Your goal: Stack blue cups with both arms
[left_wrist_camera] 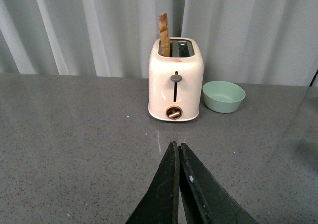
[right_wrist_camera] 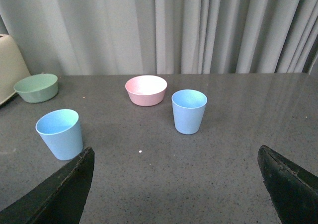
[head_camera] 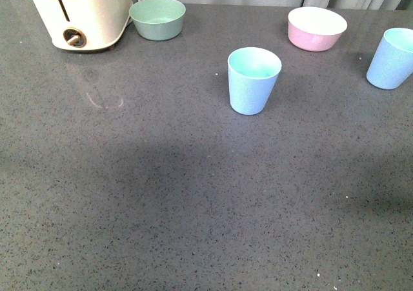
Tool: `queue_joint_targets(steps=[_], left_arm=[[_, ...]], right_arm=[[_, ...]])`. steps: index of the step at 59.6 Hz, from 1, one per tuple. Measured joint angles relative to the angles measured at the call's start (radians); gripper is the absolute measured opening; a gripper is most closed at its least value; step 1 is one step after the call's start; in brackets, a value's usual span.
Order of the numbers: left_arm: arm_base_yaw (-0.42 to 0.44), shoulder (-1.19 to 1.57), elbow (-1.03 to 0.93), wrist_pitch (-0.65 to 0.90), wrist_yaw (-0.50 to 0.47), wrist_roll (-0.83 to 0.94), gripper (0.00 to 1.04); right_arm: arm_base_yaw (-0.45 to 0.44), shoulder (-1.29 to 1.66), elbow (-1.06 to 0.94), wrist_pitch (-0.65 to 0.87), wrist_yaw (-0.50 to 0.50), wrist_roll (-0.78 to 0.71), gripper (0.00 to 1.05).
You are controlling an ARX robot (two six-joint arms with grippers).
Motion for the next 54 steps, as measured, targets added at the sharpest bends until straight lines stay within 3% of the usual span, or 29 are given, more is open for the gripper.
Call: queue_joint_targets(steps=[54], left_arm=[[0.000, -0.411, -0.060, -0.330, 0.000, 0.002, 0.02]], right_arm=[[0.000, 0.000, 0.000, 0.000, 0.000, 0.000, 0.96]])
